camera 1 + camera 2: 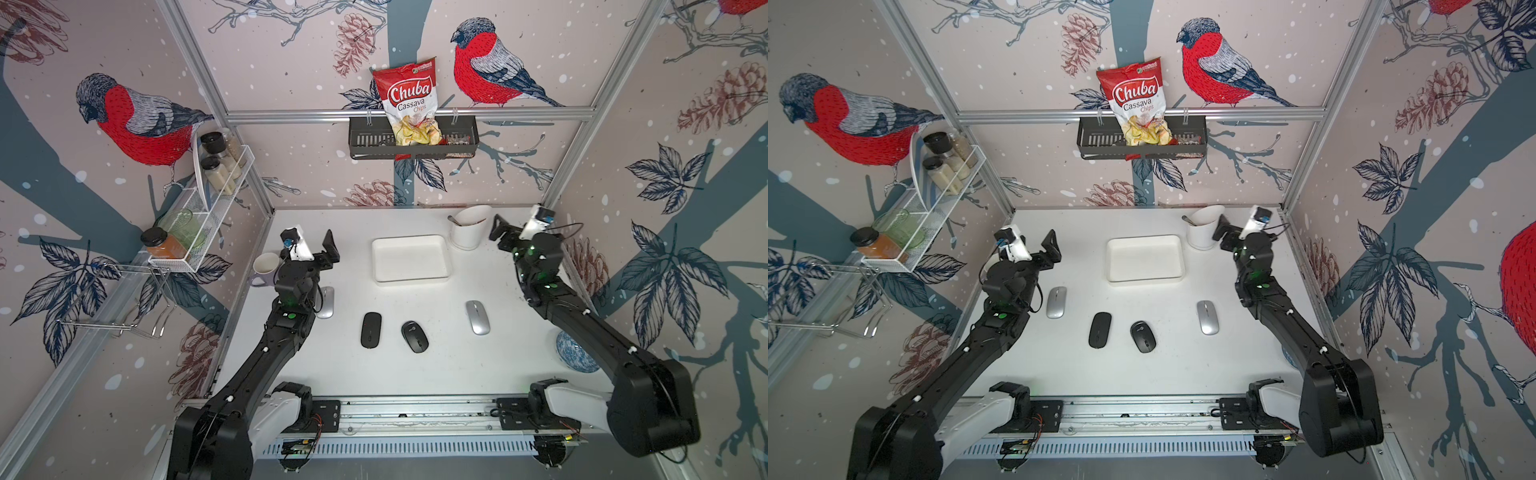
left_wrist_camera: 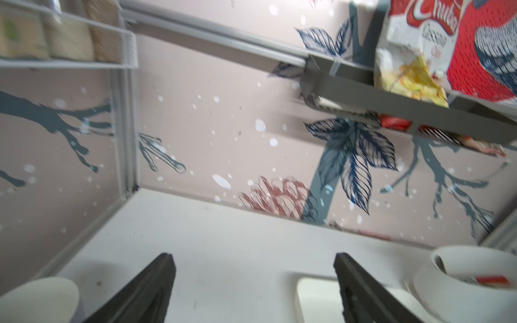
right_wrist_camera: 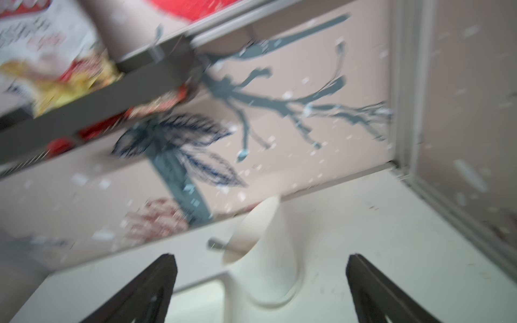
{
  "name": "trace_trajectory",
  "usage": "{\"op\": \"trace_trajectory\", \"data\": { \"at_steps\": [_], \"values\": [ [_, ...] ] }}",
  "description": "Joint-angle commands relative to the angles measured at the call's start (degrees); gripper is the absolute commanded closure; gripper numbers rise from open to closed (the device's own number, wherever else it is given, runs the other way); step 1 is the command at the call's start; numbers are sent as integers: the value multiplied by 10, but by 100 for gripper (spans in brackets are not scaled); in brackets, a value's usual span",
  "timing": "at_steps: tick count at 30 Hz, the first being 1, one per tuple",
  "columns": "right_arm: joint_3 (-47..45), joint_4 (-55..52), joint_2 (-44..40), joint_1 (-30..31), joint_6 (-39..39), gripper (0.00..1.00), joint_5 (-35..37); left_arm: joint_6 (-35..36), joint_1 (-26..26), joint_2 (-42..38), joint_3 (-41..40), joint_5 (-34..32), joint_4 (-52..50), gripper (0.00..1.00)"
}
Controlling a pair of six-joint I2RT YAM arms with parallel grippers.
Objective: Put the mouse in the storage box
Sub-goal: Pick up the mouse from the center of the board.
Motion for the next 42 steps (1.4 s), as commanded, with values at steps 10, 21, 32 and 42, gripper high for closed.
{"op": "trace_trajectory", "data": {
  "at_steps": [10,21,32,42],
  "values": [
    [-59,-94,15,170,-75,0,86,-167,-35,-90,-33,-101,-391,2],
    [-11,-72,63,171,-71,0,117,-103,55,70,11,61,-421,3],
    [-33,-46,28,171,-62,0,145,-45,68,230,108,96,-475,3],
    [-68,-8,-29,170,-58,0,179,-54,68,253,92,90,-486,3]
  ]
}}
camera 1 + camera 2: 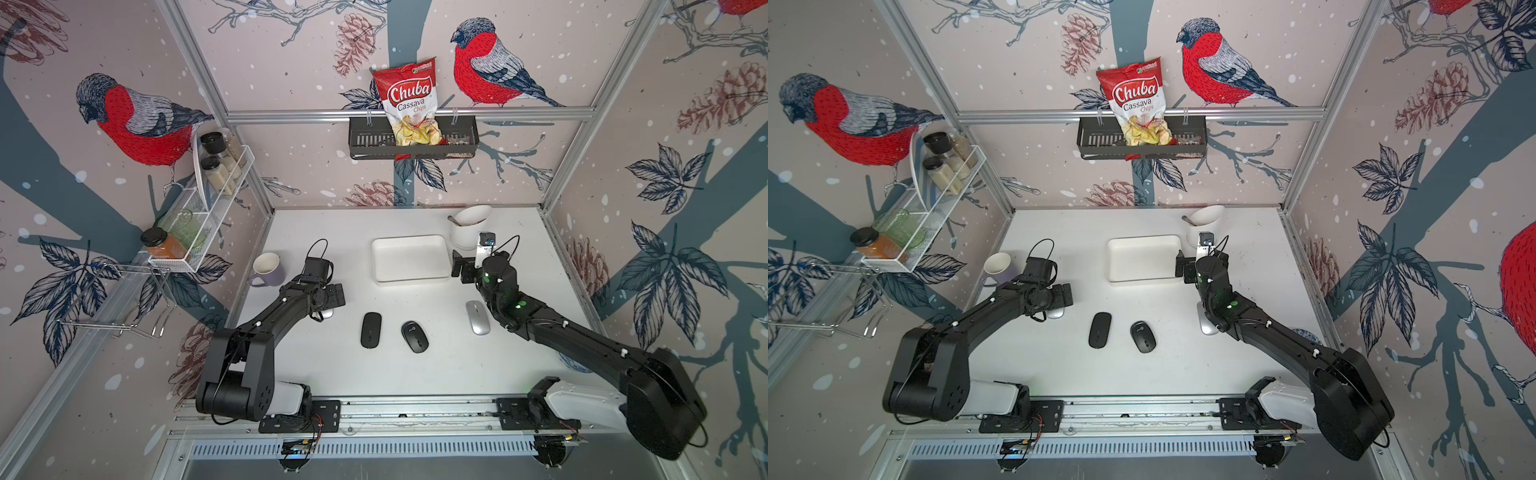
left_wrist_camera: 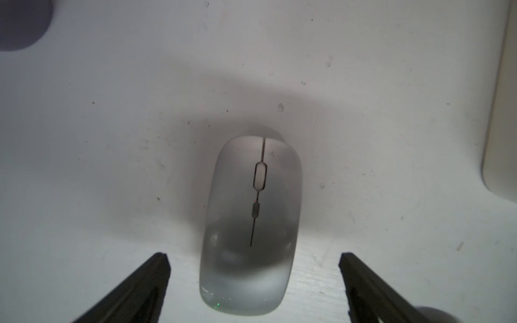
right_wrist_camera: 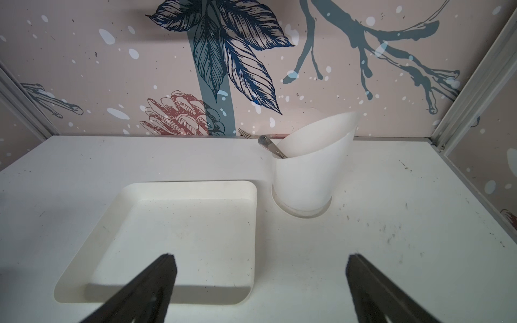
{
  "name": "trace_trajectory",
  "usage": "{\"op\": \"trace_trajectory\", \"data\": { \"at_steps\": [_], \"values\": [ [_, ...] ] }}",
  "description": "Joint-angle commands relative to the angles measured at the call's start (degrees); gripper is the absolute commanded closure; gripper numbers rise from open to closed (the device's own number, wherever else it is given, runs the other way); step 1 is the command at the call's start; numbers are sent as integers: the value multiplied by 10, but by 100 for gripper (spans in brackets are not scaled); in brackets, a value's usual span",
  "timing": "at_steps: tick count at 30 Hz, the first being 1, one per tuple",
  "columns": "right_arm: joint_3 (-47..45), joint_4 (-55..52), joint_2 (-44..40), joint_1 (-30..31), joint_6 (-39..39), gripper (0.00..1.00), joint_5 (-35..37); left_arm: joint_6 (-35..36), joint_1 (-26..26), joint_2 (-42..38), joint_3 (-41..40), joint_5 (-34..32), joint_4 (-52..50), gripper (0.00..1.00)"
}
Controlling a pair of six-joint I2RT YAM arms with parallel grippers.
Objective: Put the mouse in the storage box
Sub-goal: Pick up the mouse from the center of the board.
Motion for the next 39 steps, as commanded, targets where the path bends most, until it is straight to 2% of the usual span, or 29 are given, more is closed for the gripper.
{"op": "trace_trajectory", "data": {
  "at_steps": [1,9,11,15,23,24,31,36,39],
  "values": [
    [-6,39,-11,0,10,0,27,3,2,19,-3,-1,-8,3],
    [-11,41,-20,-1,0,0,26,2,2,63,5,-26,19,5],
    [-12,36,-21,0,-1,0,27,5,2,68,5,-31,25,11],
    [-20,37,-25,0,-2,0,30,6,2,77,-5,-38,42,15],
    [-18,43,-10,-2,0,0,25,15,-2,77,-2,-35,51,32],
    [-16,42,-8,-1,0,0,25,16,-2,74,-2,-33,51,37],
    [-5,37,1,-1,4,0,20,8,-15,36,-2,-36,39,50],
    [-2,39,2,0,9,0,16,3,-30,-25,20,-36,7,50],
    [-1,41,3,0,18,0,15,-8,-62,-54,60,-32,-17,48]
  ]
}}
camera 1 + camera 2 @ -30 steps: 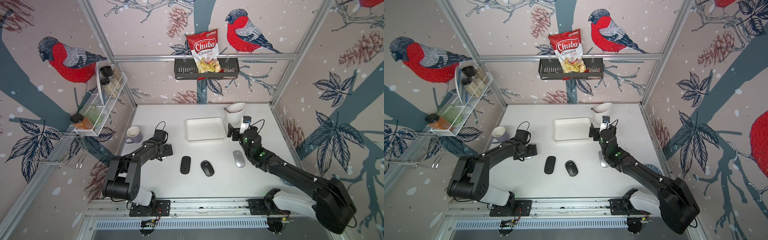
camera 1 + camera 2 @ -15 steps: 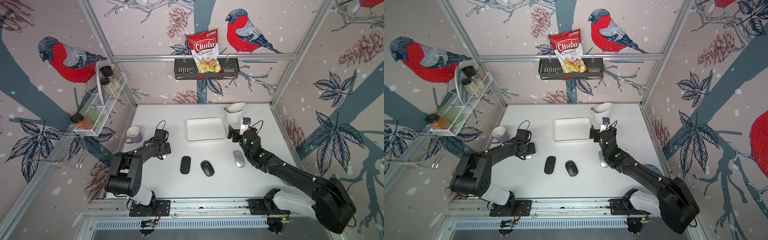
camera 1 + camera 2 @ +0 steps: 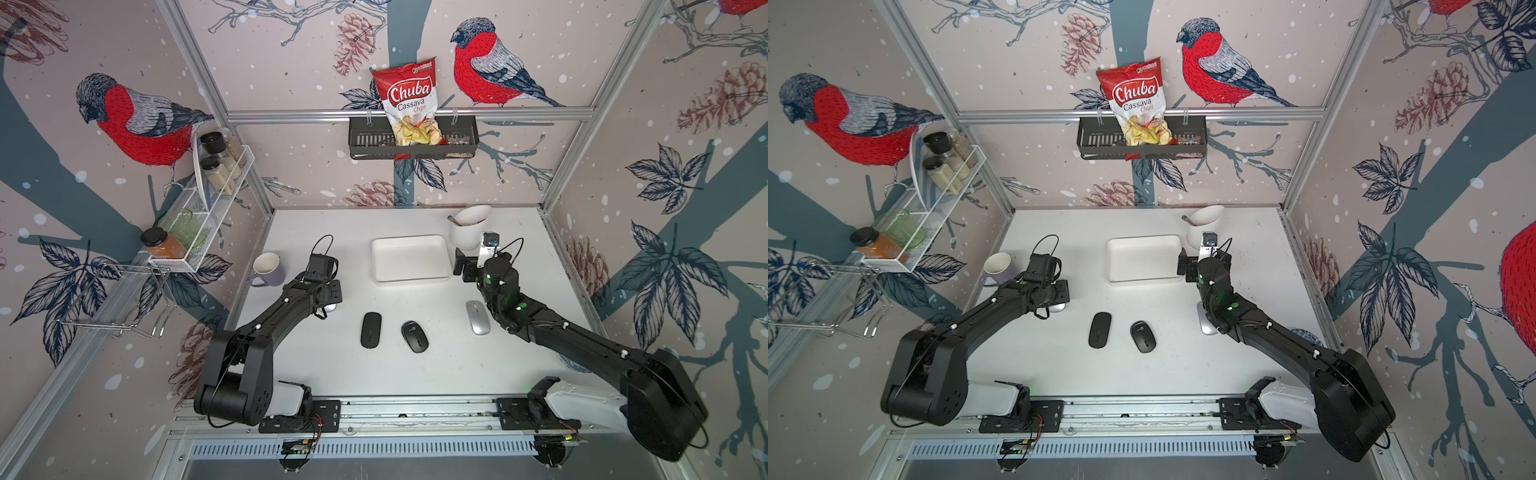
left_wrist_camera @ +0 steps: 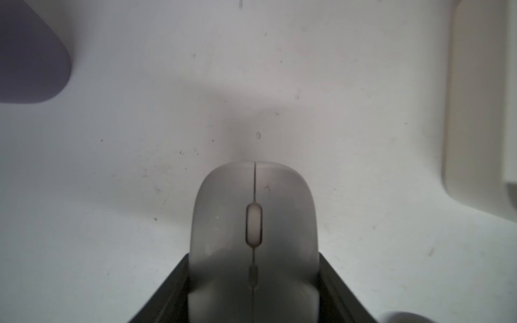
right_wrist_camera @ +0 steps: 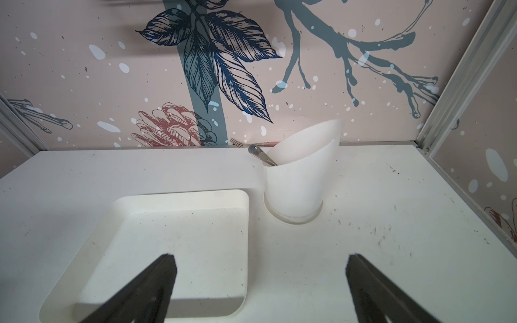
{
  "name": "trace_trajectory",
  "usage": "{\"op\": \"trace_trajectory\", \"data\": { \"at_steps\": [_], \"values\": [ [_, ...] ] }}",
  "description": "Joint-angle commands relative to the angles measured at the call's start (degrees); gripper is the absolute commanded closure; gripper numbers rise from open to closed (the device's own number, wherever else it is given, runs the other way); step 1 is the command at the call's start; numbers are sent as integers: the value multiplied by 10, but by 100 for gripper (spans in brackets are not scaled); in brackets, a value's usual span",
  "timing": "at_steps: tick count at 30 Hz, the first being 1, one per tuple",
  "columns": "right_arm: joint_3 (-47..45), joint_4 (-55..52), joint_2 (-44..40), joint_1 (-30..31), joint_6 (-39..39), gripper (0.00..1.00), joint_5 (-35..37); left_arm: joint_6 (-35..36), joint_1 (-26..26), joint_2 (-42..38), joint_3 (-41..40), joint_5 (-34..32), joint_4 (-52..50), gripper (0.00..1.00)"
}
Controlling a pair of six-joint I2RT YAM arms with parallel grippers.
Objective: Put the mouse in the storage box
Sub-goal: Pick up the mouse from the center of the board, then place the mouse in the storage box.
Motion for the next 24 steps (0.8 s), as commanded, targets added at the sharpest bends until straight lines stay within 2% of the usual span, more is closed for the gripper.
{"op": "trace_trajectory", "data": {
  "at_steps": [1,7,14,20,24],
  "values": [
    [5,17,2,0,19,0,-4,-16,-31,-25,43,1,-26,47],
    [5,31,6,1,36,0,-5,-28,-109,12,144,32,17,47],
    [-2,31,-6,4,55,0,6,-41,-153,165,235,92,101,47],
    [-20,29,-30,6,62,0,28,-49,-164,286,312,108,124,47],
    [-30,22,-46,5,60,0,36,-46,-164,334,343,80,102,47]
  ]
}}
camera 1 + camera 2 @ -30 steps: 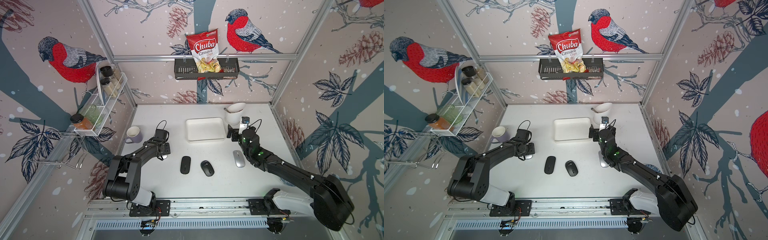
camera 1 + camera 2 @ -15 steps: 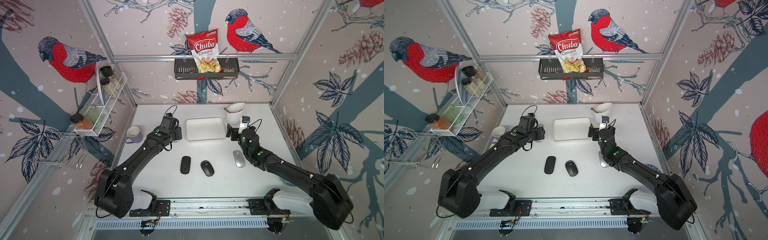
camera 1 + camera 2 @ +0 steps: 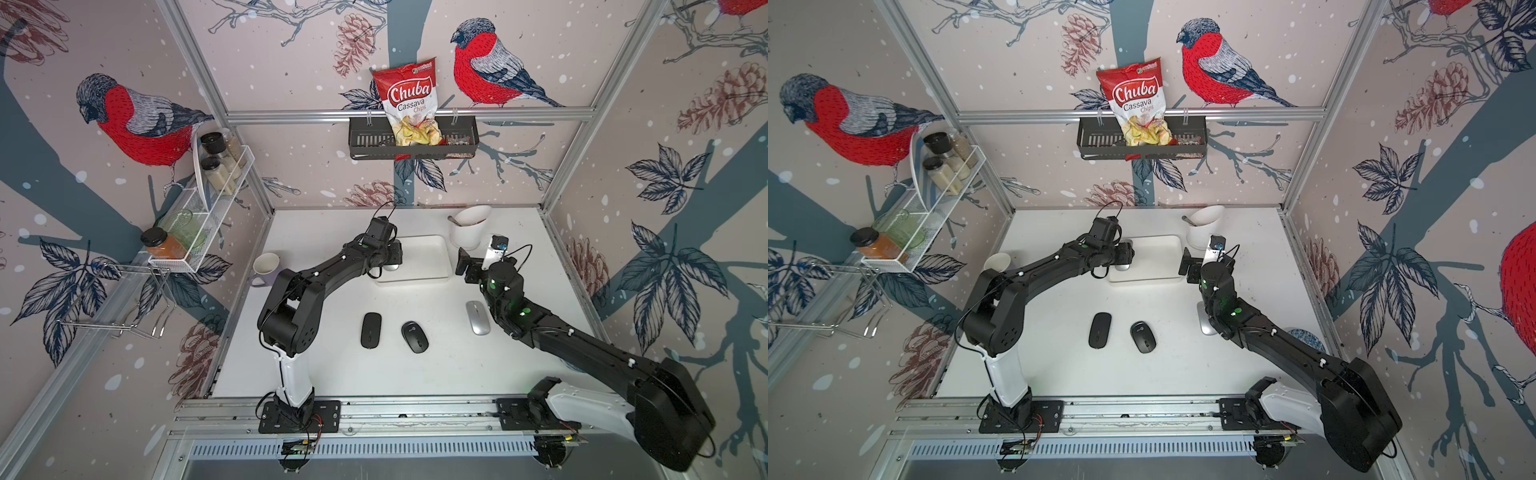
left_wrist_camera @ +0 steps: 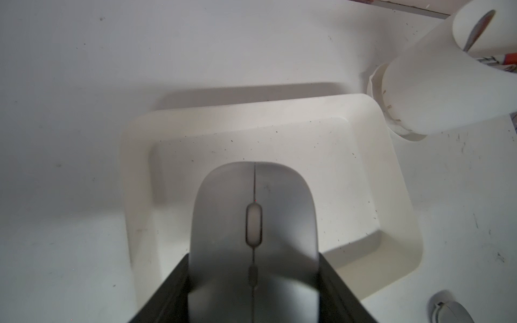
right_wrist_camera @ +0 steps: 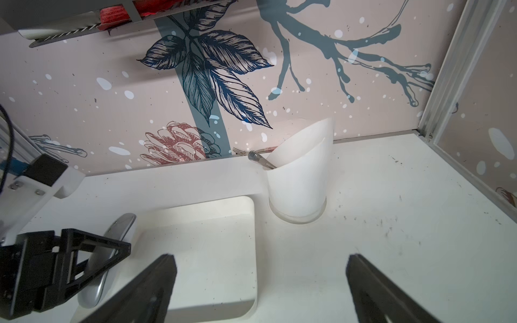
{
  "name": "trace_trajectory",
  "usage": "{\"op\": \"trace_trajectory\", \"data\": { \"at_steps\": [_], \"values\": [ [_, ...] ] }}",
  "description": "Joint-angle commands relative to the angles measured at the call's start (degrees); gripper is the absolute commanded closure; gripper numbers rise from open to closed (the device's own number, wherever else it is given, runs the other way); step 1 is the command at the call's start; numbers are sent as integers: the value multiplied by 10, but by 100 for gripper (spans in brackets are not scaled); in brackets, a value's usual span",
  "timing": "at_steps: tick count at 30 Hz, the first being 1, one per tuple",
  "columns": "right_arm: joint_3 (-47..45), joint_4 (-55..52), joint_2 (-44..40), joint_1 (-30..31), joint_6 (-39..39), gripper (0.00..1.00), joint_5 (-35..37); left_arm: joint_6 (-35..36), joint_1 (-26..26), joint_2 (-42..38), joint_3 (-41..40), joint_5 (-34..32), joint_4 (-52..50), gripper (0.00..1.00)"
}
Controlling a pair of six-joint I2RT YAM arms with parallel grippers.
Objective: Put the mouse in the storage box
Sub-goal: Place the mouse in the storage box.
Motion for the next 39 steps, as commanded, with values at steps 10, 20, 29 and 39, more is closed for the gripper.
{"op": "trace_trajectory", "data": {
  "at_steps": [10,20,29,39],
  "values": [
    [-19,20,-21,-2,1,0,23,-5,-2,64,34,-80,-48,44],
    [-14,24,-14,-2,2,0,20,-5,-4,77,39,-100,-70,40],
    [-21,25,-21,-2,1,0,20,0,-8,86,49,-130,-93,21],
    [-24,24,-22,-1,-3,0,20,-1,-20,70,55,-145,-98,19]
  ]
}}
